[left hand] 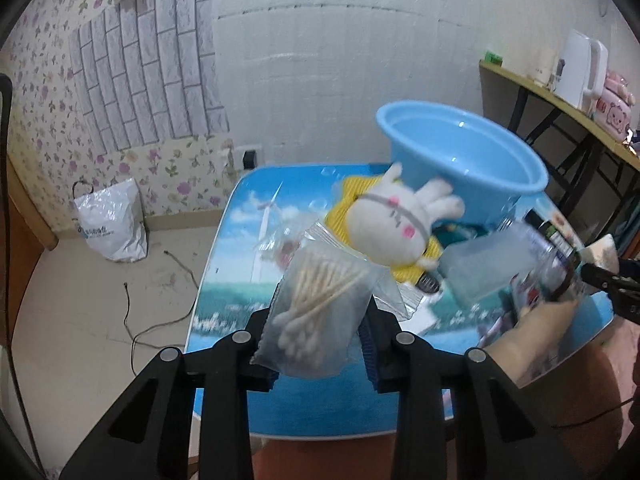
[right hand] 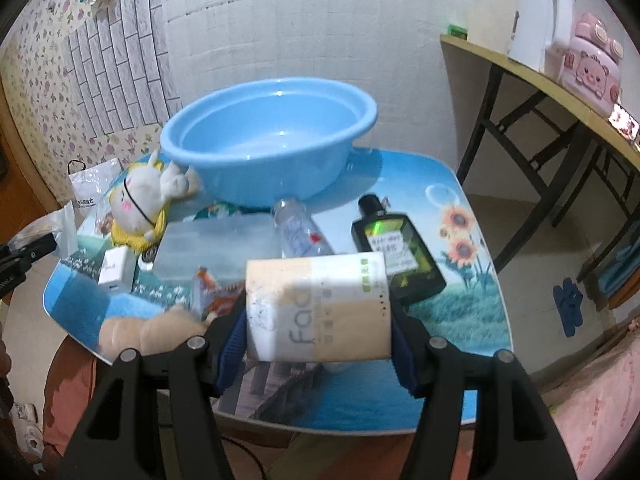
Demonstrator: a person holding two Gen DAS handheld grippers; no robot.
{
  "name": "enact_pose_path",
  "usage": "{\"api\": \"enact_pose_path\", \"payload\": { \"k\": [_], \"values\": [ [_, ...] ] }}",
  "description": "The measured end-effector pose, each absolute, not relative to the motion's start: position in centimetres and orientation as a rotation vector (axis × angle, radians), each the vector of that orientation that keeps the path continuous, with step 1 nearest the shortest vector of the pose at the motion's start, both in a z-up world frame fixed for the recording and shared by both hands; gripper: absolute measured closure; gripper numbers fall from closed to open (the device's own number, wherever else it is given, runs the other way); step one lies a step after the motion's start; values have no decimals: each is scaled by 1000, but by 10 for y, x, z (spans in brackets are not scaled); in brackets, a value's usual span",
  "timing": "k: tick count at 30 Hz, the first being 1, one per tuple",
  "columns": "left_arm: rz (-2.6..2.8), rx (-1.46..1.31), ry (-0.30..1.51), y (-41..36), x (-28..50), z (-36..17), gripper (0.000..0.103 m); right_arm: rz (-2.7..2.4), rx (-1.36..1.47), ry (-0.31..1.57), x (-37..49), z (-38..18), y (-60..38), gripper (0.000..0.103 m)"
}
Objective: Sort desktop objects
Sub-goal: 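Lift the cotton-swab bag with the left tool while the right tool lifts the Face tissue pack, then carry both items over the blue basin and open both tools to drop them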
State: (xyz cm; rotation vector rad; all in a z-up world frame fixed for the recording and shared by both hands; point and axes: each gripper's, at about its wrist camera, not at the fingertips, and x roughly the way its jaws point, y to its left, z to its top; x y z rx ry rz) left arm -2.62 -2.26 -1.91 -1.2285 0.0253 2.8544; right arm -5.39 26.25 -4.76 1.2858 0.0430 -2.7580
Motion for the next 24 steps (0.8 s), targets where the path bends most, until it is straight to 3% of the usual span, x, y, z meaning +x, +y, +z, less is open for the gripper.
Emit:
{"api": "enact_pose_path", "payload": {
  "k": [5, 24],
  "values": [
    [2840, -1175, 30, -4, -44, -1, 72, -2716, 1248, -12, -72, -39, 259, 42],
    [2715, -1126, 136, 82, -133, 17, 71, -2623, 1091, 74, -154, -17, 240, 42]
  ]
}}
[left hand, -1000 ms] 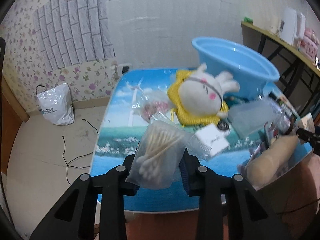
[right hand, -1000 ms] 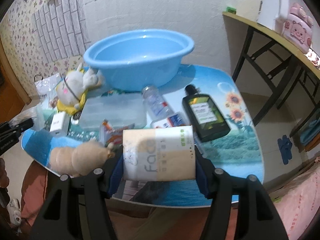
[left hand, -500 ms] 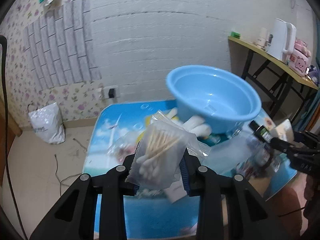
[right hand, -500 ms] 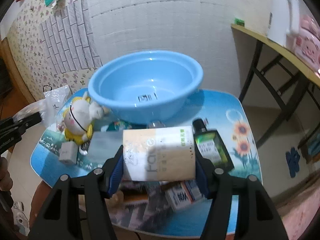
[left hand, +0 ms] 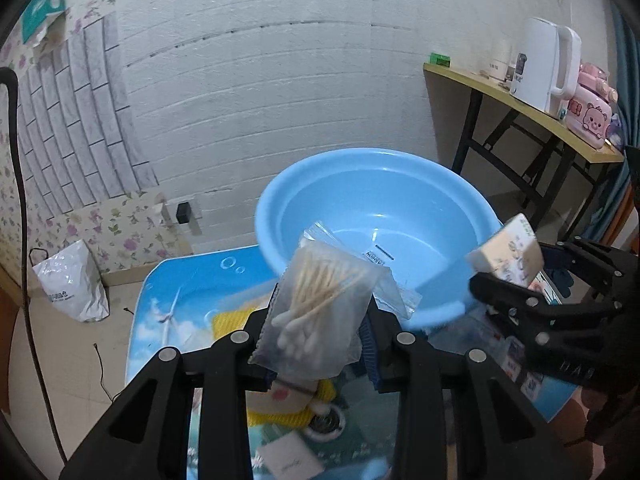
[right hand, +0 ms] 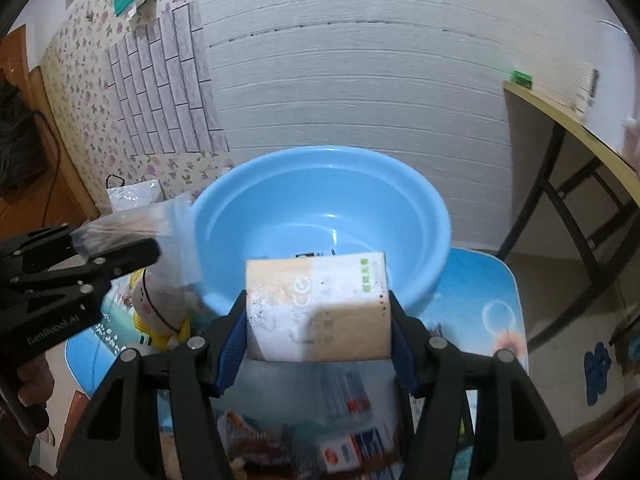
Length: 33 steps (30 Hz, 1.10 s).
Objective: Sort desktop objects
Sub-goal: 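Carry both items over the blue basin and open both tools to drop them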
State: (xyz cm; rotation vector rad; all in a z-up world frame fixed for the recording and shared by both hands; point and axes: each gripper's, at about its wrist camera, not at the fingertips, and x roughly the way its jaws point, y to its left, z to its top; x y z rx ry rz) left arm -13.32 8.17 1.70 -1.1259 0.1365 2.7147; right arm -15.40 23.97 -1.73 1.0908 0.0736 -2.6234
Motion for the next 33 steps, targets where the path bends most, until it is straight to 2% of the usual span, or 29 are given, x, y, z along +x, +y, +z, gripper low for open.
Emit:
{"api": "enact_pose_path", "payload": {
  "k": [5, 7, 8, 9, 12, 21, 25, 27, 33],
  "values": [
    [2684, -1142, 179, 98, -153, 10, 70, -2598, 1103, 82, -168, -24, 243, 42],
    [2668, -1160, 197, 104, -159, 4, 61, -2588, 1115, 68, -171, -27, 246, 41],
    [2665, -1168, 206, 107, -162, 2, 48, -2582, 1114, 52, -172, -28, 247, 41],
    [2665, -1173, 210, 108, -162, 0, 41, -2575, 1115, 41, -173, -29, 249, 41],
    [2679, -1174, 200, 107, -163, -1, 32, -2578, 1110, 35, -172, -30, 252, 41],
    [2699, -1166, 229, 103, -150, 3, 27, -2588, 1100, 78, -163, -27, 249, 40],
    [2725, -1173, 222, 93, -140, 5, 26, -2581, 1099, 69, -163, -29, 247, 25],
    [2733, -1178, 205, 87, -137, 6, 21, -2584, 1103, 64, -163, -29, 247, 25],
    [2775, -1200, 193, 68, -119, 4, 20, -2574, 1106, 53, -152, -29, 252, 25]
  ]
}}
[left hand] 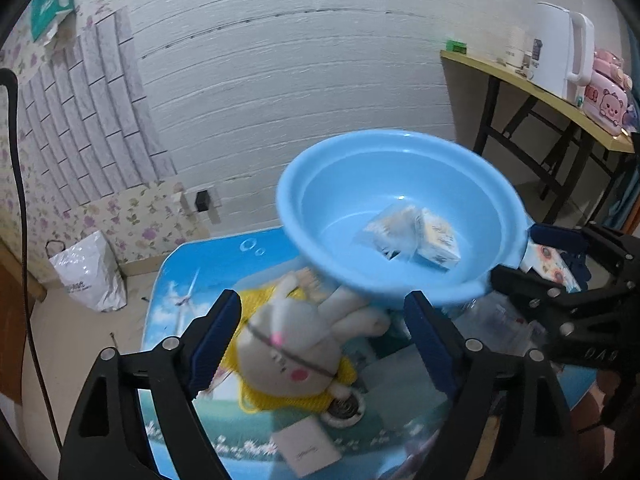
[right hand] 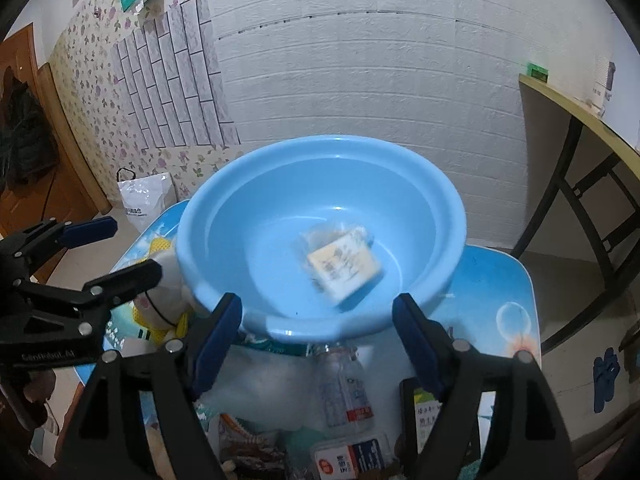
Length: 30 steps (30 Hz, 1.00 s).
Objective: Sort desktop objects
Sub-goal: 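Carry both items over the blue basin and open both tools to drop them, then lower the left tool onto the white square box and close it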
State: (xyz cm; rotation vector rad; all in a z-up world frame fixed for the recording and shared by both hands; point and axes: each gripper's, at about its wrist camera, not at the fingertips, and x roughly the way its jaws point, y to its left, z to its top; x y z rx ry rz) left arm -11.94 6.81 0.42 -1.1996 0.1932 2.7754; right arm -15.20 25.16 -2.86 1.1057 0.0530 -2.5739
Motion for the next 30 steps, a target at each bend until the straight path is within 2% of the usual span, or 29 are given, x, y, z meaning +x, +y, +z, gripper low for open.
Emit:
{"api": "enact_pose_path", "payload": {
  "k": [3, 6, 18, 19, 22, 30],
  "values": [
    [2794, -1194, 214, 61, -106, 2, 19, -2576, 1106, 24, -143, -31, 258, 25],
    [2789, -1224, 201, 52, -95, -5, 14, -2578, 1129, -8, -136, -37, 265, 25],
    [2759, -1376, 107, 20, -75, -38, 13, -2607, 1241, -36, -110, -61, 284, 25],
    [2754, -1384, 104, 19, -73, -41, 13, -2615, 1248, -45, -108, -64, 286, 24],
    [2740, -1409, 95, 16, -70, -49, 13, -2669, 1228, -38, -98, -71, 291, 15],
    [2712, -1479, 63, 14, -65, -68, 13, -2660, 1245, 1, -84, -82, 291, 15]
  ]
}}
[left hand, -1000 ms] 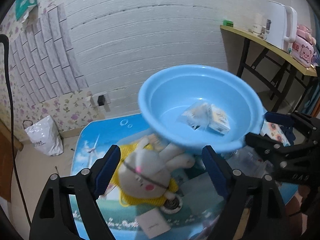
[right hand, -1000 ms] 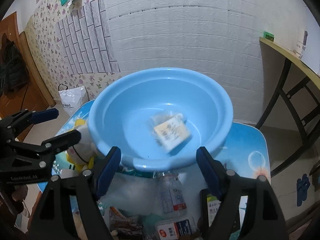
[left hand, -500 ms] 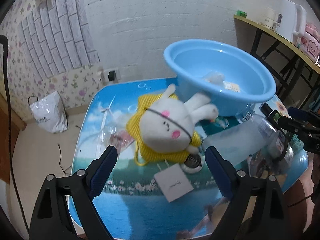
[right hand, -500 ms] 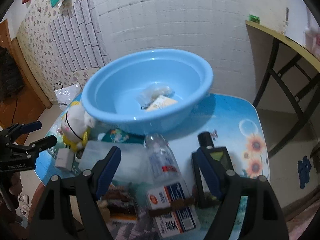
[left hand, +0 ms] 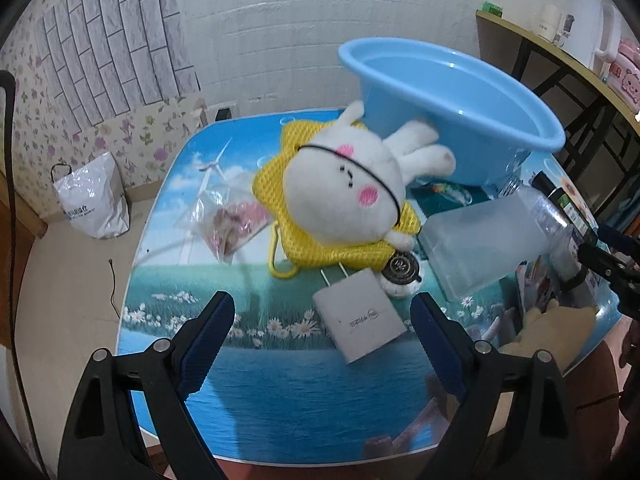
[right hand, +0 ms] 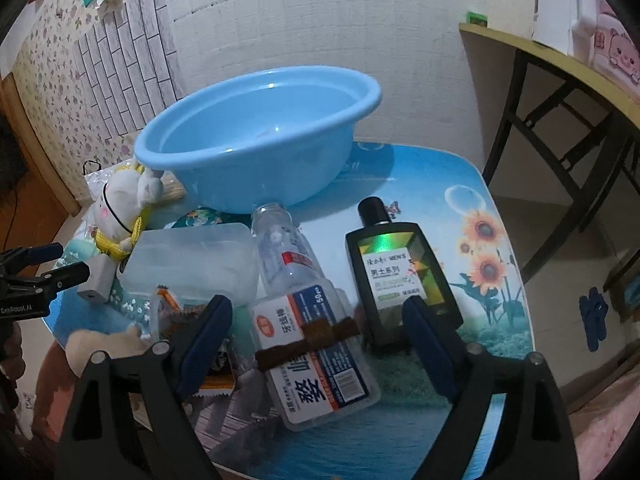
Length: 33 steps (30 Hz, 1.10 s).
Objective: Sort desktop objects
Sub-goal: 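Lower the left tool onto the white square box and close it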
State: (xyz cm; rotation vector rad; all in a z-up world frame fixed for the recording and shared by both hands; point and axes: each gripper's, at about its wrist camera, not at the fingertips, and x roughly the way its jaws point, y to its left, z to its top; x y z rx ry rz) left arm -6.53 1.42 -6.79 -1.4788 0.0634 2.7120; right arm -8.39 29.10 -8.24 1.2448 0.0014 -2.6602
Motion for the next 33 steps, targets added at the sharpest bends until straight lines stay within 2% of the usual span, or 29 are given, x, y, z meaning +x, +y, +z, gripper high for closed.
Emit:
{"api": "enact_pose_path", "payload": {
  "k": [6, 11, 14, 16, 18, 21, 23, 30, 33],
  "values": [
    [2702, -1506, 68, 18, -65, -81, 13, -2640, 1238, 12, -80, -84, 291, 15],
    [2691, -1518, 64, 20, -66, -85, 13, -2641, 1262, 54, -76, -88, 291, 24],
    [2681, -1528, 54, 20, -66, -88, 13, -2638, 1289, 41, -73, -91, 294, 25],
    [2682, -1522, 55, 19, -64, -89, 17, -2632, 1303, 3, -72, -93, 298, 25],
    [2673, -1515, 37, 16, -65, -90, 27, -2635, 1319, -9, -71, -95, 300, 26],
    [2670, -1516, 43, 16, -62, -90, 36, -2633, 1332, -23, -68, -99, 303, 28],
    [2669, -1514, 48, 16, -62, -90, 41, -2626, 1333, -38, -65, -99, 303, 35],
    [2661, -1496, 53, 16, -52, -88, 65, -2613, 1320, 12, -58, -97, 294, 37],
    [2666, -1501, 58, 15, -49, -87, 65, -2601, 1315, 21, -55, -97, 291, 38]
  ]
}}
